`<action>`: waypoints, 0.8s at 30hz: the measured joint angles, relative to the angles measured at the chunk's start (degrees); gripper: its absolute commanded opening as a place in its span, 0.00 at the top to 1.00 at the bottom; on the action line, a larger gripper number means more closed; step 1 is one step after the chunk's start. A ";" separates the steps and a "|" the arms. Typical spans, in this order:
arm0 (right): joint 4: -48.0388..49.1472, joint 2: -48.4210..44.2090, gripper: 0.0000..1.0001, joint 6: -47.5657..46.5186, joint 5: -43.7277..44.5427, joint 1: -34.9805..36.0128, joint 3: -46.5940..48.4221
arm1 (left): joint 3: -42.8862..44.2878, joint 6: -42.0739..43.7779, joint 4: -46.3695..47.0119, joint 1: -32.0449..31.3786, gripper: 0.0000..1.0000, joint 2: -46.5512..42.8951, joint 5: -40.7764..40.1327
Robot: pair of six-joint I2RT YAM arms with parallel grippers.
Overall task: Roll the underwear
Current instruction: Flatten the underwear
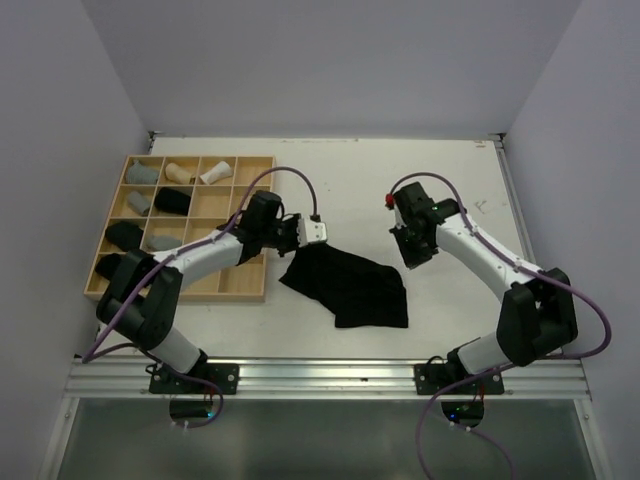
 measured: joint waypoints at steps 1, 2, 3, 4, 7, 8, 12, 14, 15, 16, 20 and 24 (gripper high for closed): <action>-0.22 -0.72 1.00 0.55 0.61 -1.60 0.59 | 1.16 -0.94 -0.59 1.27 1.00 -0.33 0.35; -0.24 -1.75 1.00 1.01 0.92 -3.32 1.18 | 2.36 -1.70 -1.11 2.58 1.00 -0.79 0.68; -0.17 -2.95 1.00 1.44 1.25 -4.94 1.70 | 3.52 -2.34 -1.79 3.85 1.00 -1.46 1.03; -0.07 -4.33 1.00 1.88 1.75 -6.40 2.21 | 4.48 -2.71 -2.21 4.90 1.00 -2.29 1.29; 0.24 -7.30 0.95 1.95 0.04 -8.26 3.69 | 6.08 -2.97 -2.91 6.75 1.00 -4.87 2.23; 0.59 -7.67 0.92 1.90 -1.64 -8.17 4.11 | 6.23 -2.95 -3.28 6.84 1.00 -5.66 2.73; 2.71 -7.28 0.79 1.14 -8.68 -6.54 3.43 | 6.47 -2.97 -5.49 6.12 1.00 -5.66 4.20; 4.66 -7.17 0.76 0.81 -10.88 -5.18 1.90 | 6.47 -3.15 -6.38 5.84 1.00 -4.20 4.24; 6.23 -7.19 0.76 0.68 -11.91 -4.39 0.79 | 6.47 -3.37 -6.64 5.77 1.00 -3.10 4.15; 8.22 -7.19 0.76 0.61 -12.61 -3.45 -0.48 | 6.47 -3.67 -6.95 5.75 1.00 -1.95 3.96; 17.66 -7.21 0.77 -1.66 -14.45 -0.13 -6.45 | 6.47 -5.55 -7.56 5.97 1.00 2.10 3.41; 26.95 -7.26 0.78 -7.78 -16.13 2.47 -12.31 | 8.07 -7.52 -8.59 6.58 1.00 5.33 3.52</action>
